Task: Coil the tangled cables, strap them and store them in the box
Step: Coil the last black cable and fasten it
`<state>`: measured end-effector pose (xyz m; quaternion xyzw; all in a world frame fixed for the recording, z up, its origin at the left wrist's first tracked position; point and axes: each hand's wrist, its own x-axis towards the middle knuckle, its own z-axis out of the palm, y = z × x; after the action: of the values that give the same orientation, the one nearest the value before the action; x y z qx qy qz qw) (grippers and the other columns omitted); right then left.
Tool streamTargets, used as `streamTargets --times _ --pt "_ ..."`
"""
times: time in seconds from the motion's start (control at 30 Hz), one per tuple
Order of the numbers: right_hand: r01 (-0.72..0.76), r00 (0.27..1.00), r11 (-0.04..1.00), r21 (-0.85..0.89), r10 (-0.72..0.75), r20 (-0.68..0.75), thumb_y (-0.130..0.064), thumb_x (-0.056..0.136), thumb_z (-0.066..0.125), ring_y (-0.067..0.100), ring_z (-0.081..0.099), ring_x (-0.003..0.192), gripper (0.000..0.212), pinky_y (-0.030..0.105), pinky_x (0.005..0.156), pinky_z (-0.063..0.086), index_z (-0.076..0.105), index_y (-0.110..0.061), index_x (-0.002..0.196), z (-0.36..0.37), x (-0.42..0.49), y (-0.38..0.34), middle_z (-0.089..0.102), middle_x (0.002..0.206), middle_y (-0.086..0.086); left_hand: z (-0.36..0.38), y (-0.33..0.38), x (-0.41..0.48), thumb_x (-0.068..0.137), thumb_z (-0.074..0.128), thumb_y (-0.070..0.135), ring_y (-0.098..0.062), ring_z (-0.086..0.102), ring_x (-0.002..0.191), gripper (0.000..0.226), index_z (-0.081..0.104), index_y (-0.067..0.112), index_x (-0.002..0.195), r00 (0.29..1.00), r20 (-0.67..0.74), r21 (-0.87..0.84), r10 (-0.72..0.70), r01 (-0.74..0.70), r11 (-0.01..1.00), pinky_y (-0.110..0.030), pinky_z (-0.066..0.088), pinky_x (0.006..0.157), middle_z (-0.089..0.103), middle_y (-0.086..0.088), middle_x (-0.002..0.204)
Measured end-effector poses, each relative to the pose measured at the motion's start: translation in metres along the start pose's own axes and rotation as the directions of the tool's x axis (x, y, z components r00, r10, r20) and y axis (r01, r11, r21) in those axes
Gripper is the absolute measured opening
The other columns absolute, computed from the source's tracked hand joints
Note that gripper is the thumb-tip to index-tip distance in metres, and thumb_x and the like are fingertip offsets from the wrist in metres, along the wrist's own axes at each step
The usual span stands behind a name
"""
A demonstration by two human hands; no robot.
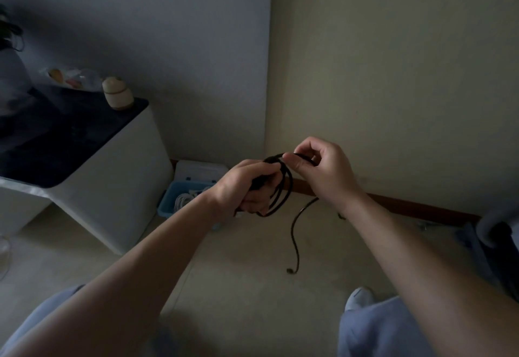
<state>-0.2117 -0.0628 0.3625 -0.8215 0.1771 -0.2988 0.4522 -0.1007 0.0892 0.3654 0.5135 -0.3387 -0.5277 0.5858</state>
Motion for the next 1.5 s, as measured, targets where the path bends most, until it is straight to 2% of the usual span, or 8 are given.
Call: streamTargets --times 0.33,0.53,0.73,0.9,1.07,1.2,1.37,1.5 --pt "-0.205 0.952 0.978 0.043 0.189 0.241 -0.029 0.105 0.050 0.007 0.042 0.051 0.037 0.035 0.064 0.042 0.061 -0.025 0.070 0.003 0.007 0.031 0.043 0.051 -0.016 -0.002 0.015 -0.005 0.100 0.032 0.044 -0.008 0.030 0.035 0.037 0.046 0.015 0.082 0.992 0.114 -0.274 0.063 -0.029 0.961 -0.030 0.042 0.057 0.031 0.009 0.043" --pt "-0.236 0.904 0.970 -0.054 0.240 0.353 -0.032 0.107 0.040 0.004 0.055 0.057 0.038 0.022 0.067 0.042 0.058 -0.017 0.077 0.008 0.003 0.036 0.056 0.056 -0.009 -0.007 0.024 -0.008 0.099 0.035 0.044 -0.008 0.025 0.033 0.037 0.048 0.015 0.079 0.990 -0.013 -0.461 0.139 -0.129 0.878 -0.028 0.044 0.054 0.031 0.008 0.041" --pt "-0.245 0.821 0.953 -0.180 0.302 0.484 -0.033 0.099 0.058 0.009 0.065 0.072 0.022 0.032 0.076 0.048 0.067 -0.019 0.084 0.017 -0.005 0.045 0.071 0.071 -0.005 -0.015 0.035 -0.009 0.099 0.038 0.042 -0.007 0.026 0.034 0.035 0.049 0.017 0.078 0.956 -0.205 -0.533 0.212 -0.291 0.795 -0.024 0.043 0.053 0.028 0.009 0.042" --pt "-0.241 0.644 0.903 -0.355 0.422 0.638 -0.018 0.102 0.057 0.018 0.070 0.080 0.014 0.036 0.085 0.054 0.064 -0.012 0.091 0.027 -0.018 0.052 0.075 0.086 0.009 -0.027 0.046 -0.012 0.104 0.033 0.045 -0.009 0.027 0.038 0.040 0.049 0.018 0.079 0.905 -0.347 -0.489 0.247 -0.400 0.775 -0.025 0.042 0.057 0.028 0.008 0.046" --pt "-0.239 0.593 0.908 -0.345 0.418 0.688 -0.019 0.096 0.059 0.000 0.064 0.060 0.014 0.010 0.060 0.047 0.066 -0.016 0.084 0.036 -0.023 0.032 0.068 0.069 -0.004 -0.028 0.047 -0.013 0.106 0.037 0.047 -0.011 0.041 0.045 0.041 0.050 0.018 0.080 0.853 -0.482 -0.472 0.199 -0.444 0.762 -0.028 0.042 0.066 0.038 0.007 0.052" --pt "-0.254 0.536 0.891 -0.376 0.454 0.712 -0.029 0.093 0.062 0.012 0.065 0.067 0.011 0.035 0.075 0.058 0.066 -0.020 0.094 0.048 -0.028 0.033 0.067 0.073 -0.001 -0.026 0.052 -0.016 0.105 0.036 0.046 -0.006 0.039 0.041 0.039 0.049 0.018 0.081 0.895 -0.399 -0.526 0.200 -0.402 0.750 -0.023 0.046 0.059 0.039 0.010 0.050" --pt "-0.234 0.717 0.945 -0.229 0.327 0.616 -0.052 0.090 0.061 0.014 0.067 0.086 0.027 0.038 0.086 0.052 0.071 -0.026 0.091 0.058 -0.024 0.029 0.071 0.091 -0.001 -0.017 0.051 -0.018 0.104 0.034 0.044 -0.003 0.037 0.037 0.037 0.049 0.017 0.084 0.950 -0.233 -0.533 0.206 -0.302 0.791 -0.021 0.046 0.058 0.039 0.011 0.047" --pt "-0.303 0.856 0.947 0.105 0.222 0.466 -0.054 0.090 0.051 0.020 0.069 0.087 0.036 0.039 0.086 0.053 0.064 -0.020 0.096 0.056 -0.015 0.014 0.073 0.088 0.003 -0.014 0.047 -0.018 0.102 0.037 0.043 -0.003 0.037 0.037 0.033 0.048 0.017 0.084 0.964 -0.202 -0.523 0.172 -0.255 0.814 -0.021 0.038 0.062 0.038 0.011 0.046"
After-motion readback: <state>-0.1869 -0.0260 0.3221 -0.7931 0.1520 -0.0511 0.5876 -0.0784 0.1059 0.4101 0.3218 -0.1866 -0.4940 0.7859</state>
